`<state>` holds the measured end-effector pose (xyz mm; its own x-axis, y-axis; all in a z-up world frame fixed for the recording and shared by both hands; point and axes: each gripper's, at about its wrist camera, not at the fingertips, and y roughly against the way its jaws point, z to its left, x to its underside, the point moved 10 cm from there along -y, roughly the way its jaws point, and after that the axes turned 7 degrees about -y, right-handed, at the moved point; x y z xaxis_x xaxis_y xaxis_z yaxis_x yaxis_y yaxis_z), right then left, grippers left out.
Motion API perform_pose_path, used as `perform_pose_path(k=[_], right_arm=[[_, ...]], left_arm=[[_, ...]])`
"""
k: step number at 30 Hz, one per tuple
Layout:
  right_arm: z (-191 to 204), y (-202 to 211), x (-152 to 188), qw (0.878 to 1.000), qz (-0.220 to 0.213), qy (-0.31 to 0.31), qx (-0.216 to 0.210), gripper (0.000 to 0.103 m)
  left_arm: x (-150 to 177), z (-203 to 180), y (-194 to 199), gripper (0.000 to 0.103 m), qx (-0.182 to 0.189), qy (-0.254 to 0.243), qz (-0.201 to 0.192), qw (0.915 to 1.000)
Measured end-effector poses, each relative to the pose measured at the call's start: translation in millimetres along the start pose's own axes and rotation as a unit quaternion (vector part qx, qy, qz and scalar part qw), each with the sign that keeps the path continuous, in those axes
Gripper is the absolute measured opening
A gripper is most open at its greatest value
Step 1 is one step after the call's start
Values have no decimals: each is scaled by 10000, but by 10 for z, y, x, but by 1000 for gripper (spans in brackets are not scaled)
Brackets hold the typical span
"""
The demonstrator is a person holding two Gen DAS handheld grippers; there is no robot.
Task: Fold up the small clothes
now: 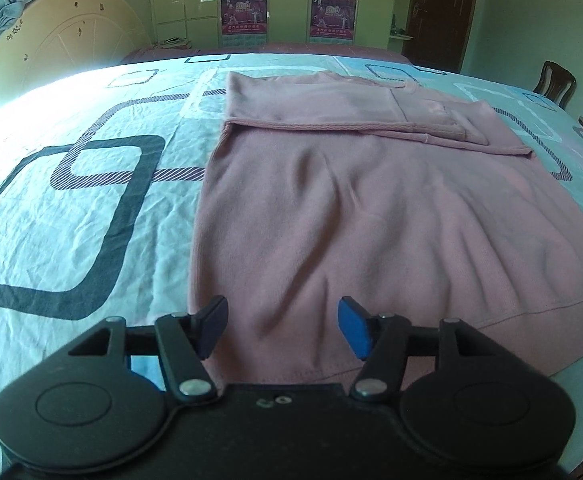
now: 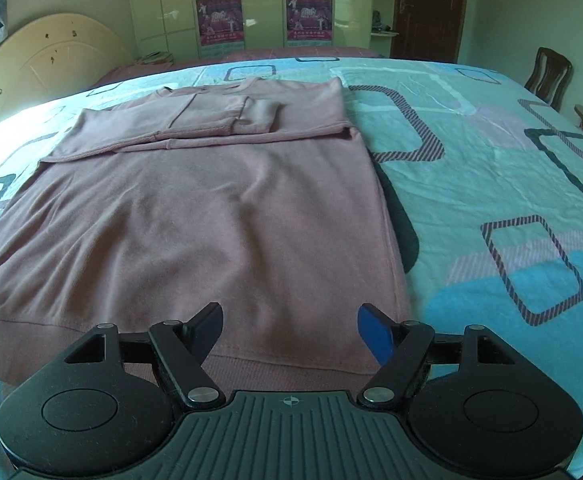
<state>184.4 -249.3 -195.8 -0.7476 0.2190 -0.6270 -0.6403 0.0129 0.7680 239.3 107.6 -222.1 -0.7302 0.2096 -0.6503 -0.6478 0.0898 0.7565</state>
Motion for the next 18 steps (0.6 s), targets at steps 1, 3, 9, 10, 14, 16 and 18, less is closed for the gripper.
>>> perform_pose_path(k=[1,3,9,10,14,16,18], right_arm=[[-45,11,16,10000,10,-47,21,74],[-132,32,43,9999,27,-100,91,74],[-365,52,144,9988,182,-428,139,73],[-382,48,171,9985,237,-480,116,73],[-404,50,249,9972,363,-653,23,53],[-403,59,260,9967,390,-714,-9,46],[-396,62,266,9962,461,-741,-55,39]], left_arm=[[42,64,16,58,-39,67,24,10000],[104,152,49,55,-114,175,34,9998],[329,325,110,52,-26,628,244,9977],[370,326,107,50,44,702,288,9971],[458,298,124,49,255,891,331,9951],[478,264,124,49,395,992,378,9936],[491,238,121,49,490,1086,405,9920]])
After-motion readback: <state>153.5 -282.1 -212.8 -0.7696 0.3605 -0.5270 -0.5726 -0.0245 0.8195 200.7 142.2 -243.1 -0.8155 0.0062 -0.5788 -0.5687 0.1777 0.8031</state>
